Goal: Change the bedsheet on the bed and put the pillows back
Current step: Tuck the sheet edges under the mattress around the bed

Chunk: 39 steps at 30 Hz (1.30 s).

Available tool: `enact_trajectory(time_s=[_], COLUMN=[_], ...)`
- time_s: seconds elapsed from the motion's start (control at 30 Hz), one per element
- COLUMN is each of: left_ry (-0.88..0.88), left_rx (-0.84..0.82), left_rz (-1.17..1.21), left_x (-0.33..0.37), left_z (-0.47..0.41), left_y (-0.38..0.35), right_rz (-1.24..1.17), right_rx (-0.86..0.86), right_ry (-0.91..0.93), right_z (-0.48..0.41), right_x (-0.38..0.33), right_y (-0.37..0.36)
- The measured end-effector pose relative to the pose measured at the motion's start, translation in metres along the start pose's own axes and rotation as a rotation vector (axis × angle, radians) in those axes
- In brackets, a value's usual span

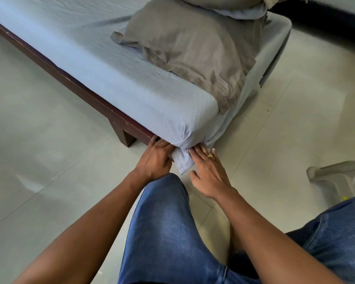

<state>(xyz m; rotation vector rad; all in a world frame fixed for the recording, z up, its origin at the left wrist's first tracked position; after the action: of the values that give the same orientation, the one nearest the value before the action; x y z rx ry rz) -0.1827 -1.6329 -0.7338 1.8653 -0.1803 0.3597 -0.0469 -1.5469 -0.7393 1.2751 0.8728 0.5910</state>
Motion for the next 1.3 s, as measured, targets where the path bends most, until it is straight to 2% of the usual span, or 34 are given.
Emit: enact_trajectory(time_s=[0.1, 0.13, 0.2, 0.27, 0.37, 0.43, 0.5, 0.6, 0.67, 0.7, 0.8, 0.93, 1.03, 1.13, 1.2, 1.3], left_ry=[-0.006, -0.037, -0.118, -0.088, 0.009, 0.058, 0.052, 0.077, 0.067, 0.044, 0.042, 0.109, 0.106, 0.07, 0.036, -0.047], left_rx=[0.255, 0.273, 0.108, -0.048, -0.122, -0.155, -0.124, 0.165, 0.27, 0.225, -0.072, -0.221, -0.251, -0.109, 0.009, 0.018], left_rz=[0.1, 0.101, 0.079, -0.037, -0.199, -0.217, -0.131, 0.102, 0.104, 0.081, -0.052, -0.247, -0.238, -0.11, -0.02, -0.006], left_x=[0.007, 0.016, 0.036, 0.041, 0.035, 0.028, 0.026, 0.025, 0.032, 0.033, 0.025, 0.008, 0.011, 0.033, 0.057, 0.09], left_z=[0.047, 0.057, 0.057, 0.045, 0.023, 0.014, 0.011, 0.031, 0.049, 0.05, 0.026, -0.013, -0.01, 0.014, 0.025, 0.003], left_y=[0.02, 0.018, -0.002, -0.024, -0.031, -0.03, -0.023, 0.012, 0.025, 0.02, -0.011, -0.028, -0.023, -0.002, 0.008, -0.004], right_rz=[0.024, 0.038, 0.059, 0.071, 0.017, -0.026, 0.017, 0.079, 0.086, 0.086, 0.033, -0.144, -0.128, -0.014, 0.067, 0.081], right_rx=[-0.031, -0.035, -0.017, -0.001, 0.077, 0.04, -0.034, -0.047, -0.071, -0.069, -0.006, 0.062, 0.055, 0.034, -0.041, -0.081], right_ry=[-0.013, -0.021, -0.02, 0.003, 0.017, 0.036, 0.072, 0.022, -0.037, -0.048, 0.02, 0.042, -0.037, -0.027, -0.006, 0.046], right_z=[-0.021, -0.024, -0.02, -0.011, 0.023, 0.042, 0.034, -0.009, -0.027, -0.028, -0.008, 0.042, 0.016, -0.035, -0.047, -0.037], right_x=[-0.002, -0.003, -0.004, -0.005, -0.007, -0.009, -0.011, -0.017, -0.02, -0.022, -0.026, -0.007, 0.019, 0.031, 0.036, 0.037], right_y=[-0.006, -0.008, -0.008, -0.003, 0.013, 0.011, 0.005, 0.0, -0.005, -0.006, 0.0, 0.006, 0.007, 0.013, 0.01, 0.013])
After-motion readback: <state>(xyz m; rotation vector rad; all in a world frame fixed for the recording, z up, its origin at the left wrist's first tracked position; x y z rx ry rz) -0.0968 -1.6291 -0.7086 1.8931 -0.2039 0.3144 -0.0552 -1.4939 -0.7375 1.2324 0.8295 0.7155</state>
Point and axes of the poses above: each hand's wrist, its own z-axis away from the middle knuckle, its own y-axis out of the back of the hand, x = y × z, the point moved 7 cm from there along -z, towards the middle knuckle, and after that the axes turned 7 degrees about -y, right-handed, at the moved point
